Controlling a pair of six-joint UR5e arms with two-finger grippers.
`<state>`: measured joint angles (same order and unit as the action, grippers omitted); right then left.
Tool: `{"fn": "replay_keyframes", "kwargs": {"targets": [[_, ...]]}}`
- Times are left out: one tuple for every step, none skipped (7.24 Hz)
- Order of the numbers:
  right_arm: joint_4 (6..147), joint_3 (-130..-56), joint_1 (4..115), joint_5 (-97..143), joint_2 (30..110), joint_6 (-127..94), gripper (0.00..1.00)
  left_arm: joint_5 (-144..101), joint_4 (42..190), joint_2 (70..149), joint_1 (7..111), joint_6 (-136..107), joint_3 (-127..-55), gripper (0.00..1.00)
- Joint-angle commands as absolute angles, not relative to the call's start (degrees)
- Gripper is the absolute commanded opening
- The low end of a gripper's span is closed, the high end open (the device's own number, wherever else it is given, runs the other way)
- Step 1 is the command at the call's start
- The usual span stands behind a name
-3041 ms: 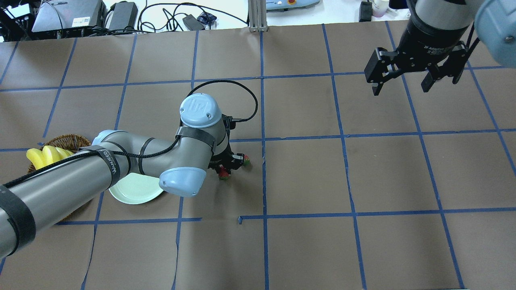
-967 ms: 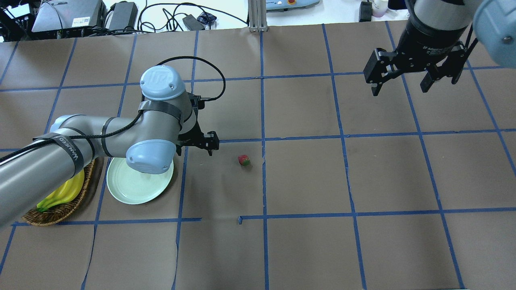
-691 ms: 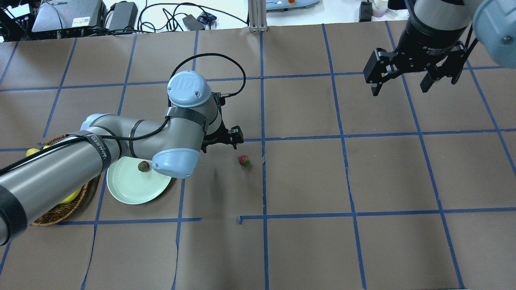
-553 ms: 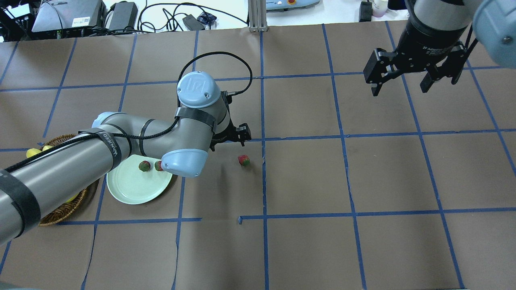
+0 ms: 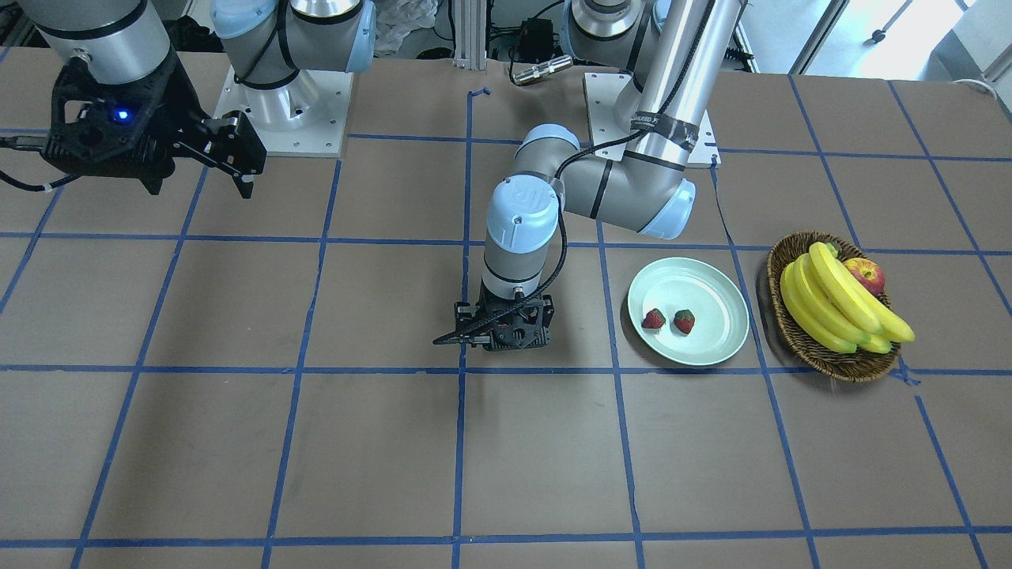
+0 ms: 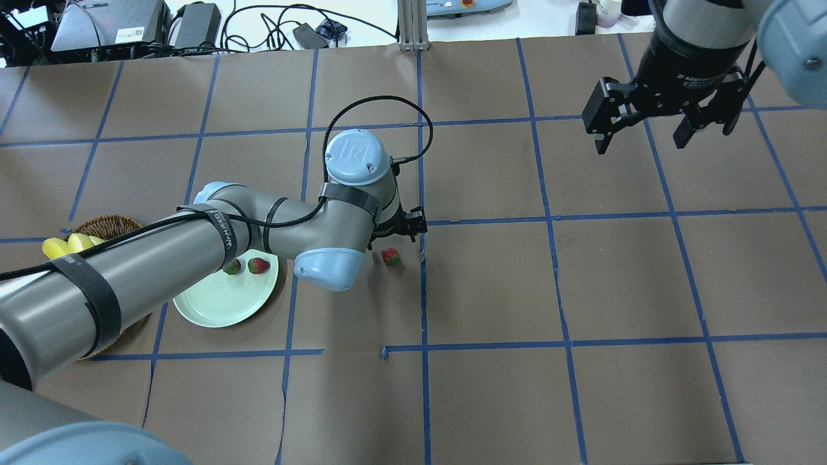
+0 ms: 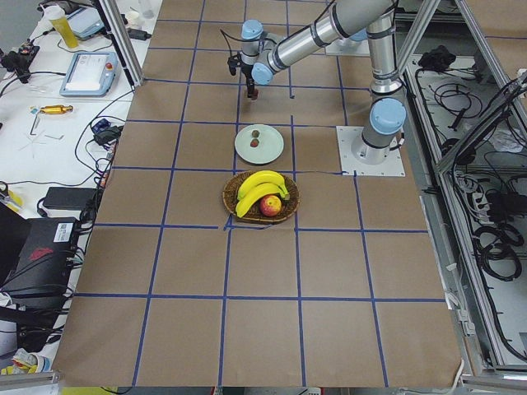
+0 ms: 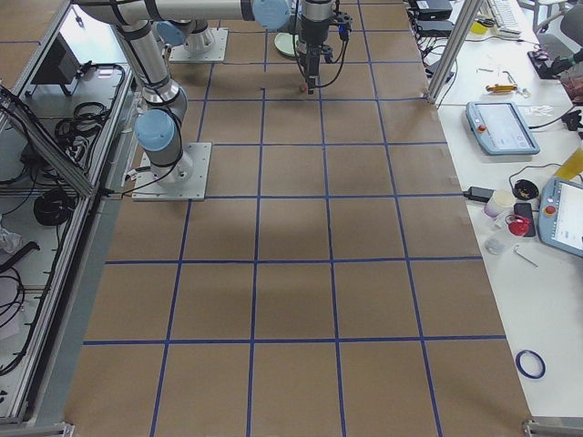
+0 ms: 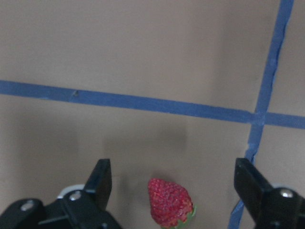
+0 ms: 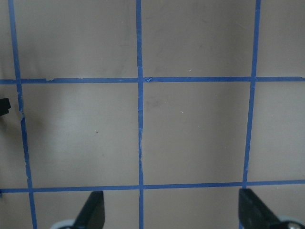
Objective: Collect all strawberries into plate
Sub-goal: 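Reach the left gripper to the last strawberry and grasp it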
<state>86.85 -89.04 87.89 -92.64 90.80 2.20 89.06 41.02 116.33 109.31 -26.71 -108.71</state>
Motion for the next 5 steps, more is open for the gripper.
{"fn": "replay_keyframes", "kwargs": {"targets": [[86.92,-89.03,87.89,-92.64,90.79,2.20,1.00,89.56,41.48,116.46,109.60,-26.02,-108.72,0.34],[86.84,-89.03,87.89,-92.64,90.79,2.20,1.00,89.73,42.18,116.37,109.60,-25.93,-108.63,0.21],[86.92,-89.03,87.89,-92.64,90.79,2.20,1.00,90.78,44.19,116.02,109.60,-25.93,-108.63,0.10],[86.92,-89.03,87.89,-92.64,90.79,2.20,1.00,92.10,46.65,115.15,109.60,-24.36,-108.46,0.08],[86.92,-89.03,87.89,-92.64,90.79,2.20,1.00,92.20,48.67,114.35,108.90,-22.17,-108.02,0.08]]}}
